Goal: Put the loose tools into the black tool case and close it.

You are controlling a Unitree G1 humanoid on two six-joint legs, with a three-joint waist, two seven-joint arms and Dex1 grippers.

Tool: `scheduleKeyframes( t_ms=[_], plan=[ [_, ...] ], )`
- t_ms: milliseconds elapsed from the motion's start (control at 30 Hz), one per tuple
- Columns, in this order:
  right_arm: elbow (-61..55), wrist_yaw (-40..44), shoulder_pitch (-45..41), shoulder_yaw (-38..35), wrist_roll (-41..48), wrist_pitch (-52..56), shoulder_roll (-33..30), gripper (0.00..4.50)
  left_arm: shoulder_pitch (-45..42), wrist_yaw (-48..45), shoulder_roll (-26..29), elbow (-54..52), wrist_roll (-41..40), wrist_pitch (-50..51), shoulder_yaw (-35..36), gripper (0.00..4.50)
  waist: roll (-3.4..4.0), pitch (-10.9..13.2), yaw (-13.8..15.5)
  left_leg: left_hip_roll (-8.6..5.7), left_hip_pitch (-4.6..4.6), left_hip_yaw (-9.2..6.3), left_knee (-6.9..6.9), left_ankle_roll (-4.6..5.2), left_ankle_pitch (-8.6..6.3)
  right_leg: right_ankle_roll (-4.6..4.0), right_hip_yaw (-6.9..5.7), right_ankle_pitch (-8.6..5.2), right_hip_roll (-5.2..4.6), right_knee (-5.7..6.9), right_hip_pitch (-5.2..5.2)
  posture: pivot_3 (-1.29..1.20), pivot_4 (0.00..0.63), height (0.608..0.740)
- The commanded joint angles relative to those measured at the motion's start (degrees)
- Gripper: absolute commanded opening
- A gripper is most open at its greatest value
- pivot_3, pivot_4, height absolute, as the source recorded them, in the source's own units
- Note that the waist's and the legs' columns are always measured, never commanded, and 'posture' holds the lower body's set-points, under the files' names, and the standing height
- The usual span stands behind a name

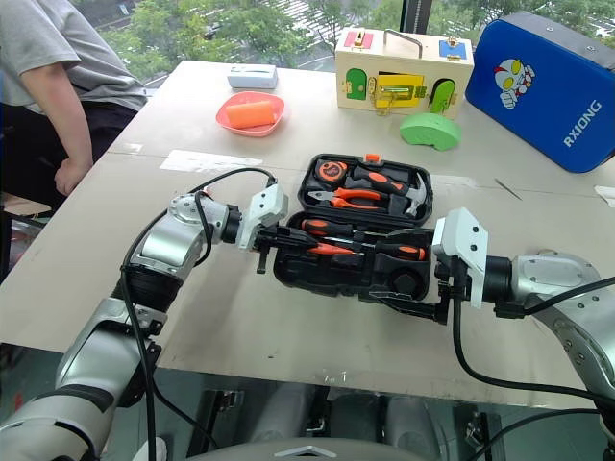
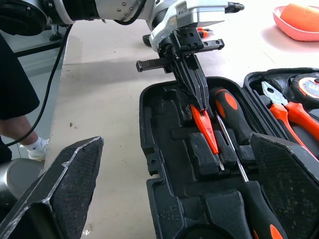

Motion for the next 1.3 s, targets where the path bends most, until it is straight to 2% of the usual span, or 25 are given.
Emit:
scheduleKeyframes(
  t_ms=[33, 300, 367, 533, 667, 767, 867, 1000, 1133, 1300],
  plan=[
    [-0.6, 0.07, -1.11, -0.34, 0.39, -0.5, 0.36, 4.5, 1.94, 0.41, 1.59, 0.98, 4.4, -2.27, -2.93, 0.02, 0.0, -0.02, -0.03, 0.0, 0.0, 0.0, 0.0, 0.0, 0.0, 0.0, 0.01, 0.0, 0.0, 0.01, 0.0, 0.0, 0.15, 0.735],
    [-0.5, -0.04, -1.55, -0.21, 0.25, -0.51, 0.82, 4.5, 1.03, 0.99, 1.8, 1.04, 4.43, -1.56, -2.51, 0.02, 0.01, -0.08, -0.04, 0.0, 0.02, 0.0, 0.0, 0.0, 0.0, 0.0, 0.05, 0.0, 0.0, 0.02, 0.0, 0.0, 0.15, 0.735],
    [-0.05, 0.19, -2.3, -0.22, 0.45, -0.48, 0.9, 4.5, 1.3, -0.19, 3.03, -2.62, 0.98, 2.56, 0.04, 0.02, 0.01, -0.08, -0.14, 0.0, 0.03, 0.0, 0.0, 0.0, 0.0, 0.0, 0.05, 0.0, 0.0, 0.03, 0.0, 0.0, 0.15, 0.735],
    [2.85, 1.76, -5.38, 1.34, -0.28, -1.34, 1.52, 4.5, 6.32, 1.9, 9.82, -17.43, -9.06, 15.29, 12.01, 0.02, 0.0, 0.0, -1.27, 0.01, -0.06, -0.02, -0.02, 0.0, 0.0, -0.02, 0.29, -0.01, -0.17, 0.11, -0.18, 0.0, 0.15, 0.735],
    [5.71, 3.66, -8.79, 3.44, -1.21, -3.26, 3.25, 4.5, 17.69, 10.51, 14.8, -29.32, -15.89, 28.72, 28.21, 0.02, 0.02, 0.0, -1.92, 0.04, -0.05, -0.03, -0.06, 0.0, 0.0, -0.02, 0.41, -0.01, -0.22, 0.04, -0.2, 0.0, 0.15, 0.735],
    [7.29, 5.78, -11.77, 4.62, -0.86, -4.21, 4.69, 4.5, 29.41, 15.76, 15.19, -37.31, -18.74, 35.33, 40.4, 0.96, 0.06, 0.02, -1.67, 0.03, -0.01, -0.06, -0.13, 0.0, -0.01, -0.02, 0.43, -0.01, -0.26, -0.01, -0.19, 0.0, 0.15, 0.735],
    [9.3, 9.11, -15.75, 5.78, 0.7, -4.19, 6.08, 4.5, 43.95, 20.88, 12.49, -45.45, -18.44, 38.18, 52.29, 2.44, 0.04, 0.02, -1.58, 0.02, -0.02, -0.09, -0.16, -0.01, -0.01, -0.02, 0.41, -0.01, -0.31, -0.08, -0.19, 0.0, 0.15, 0.735],
    [11.91, 12.72, -19.0, 7.11, 0.62, -4.46, 6.94, 4.5, 55.23, 26.49, 8.41, -50.57, -18.06, 38.41, 59.61, 4.4, 0.0, 0.0, -0.78, -0.01, -0.01, -0.26, -0.21, -0.02, -0.02, -0.03, 0.24, 0.0, -0.38, -0.17, -0.15, 0.0, 0.15, 0.735],
    [14.71, 15.5, -21.23, 8.71, -0.57, -5.45, 7.78, 4.5, 60.03, 32.57, 4.93, -53.83, -18.68, 40.22, 62.4, 4.46, 0.0, -0.02, -0.11, -0.06, 0.03, -0.42, -0.2, -0.03, -0.02, -0.07, 0.08, 0.02, -0.48, -0.25, 0.01, 0.0, 0.15, 0.735],
    [15.66, 16.53, -21.69, 9.52, -1.78, -6.08, 8.28, 4.5, 53.35, 39.17, 6.97, -54.46, -20.96, 48.08, 58.44, 4.46, 0.0, -0.03, 0.06, -0.07, 0.02, -0.55, -0.21, -0.03, -0.02, -0.08, -0.05, 0.02, -0.49, -0.32, 0.09, 0.0, 0.15, 0.735]
  ],
)
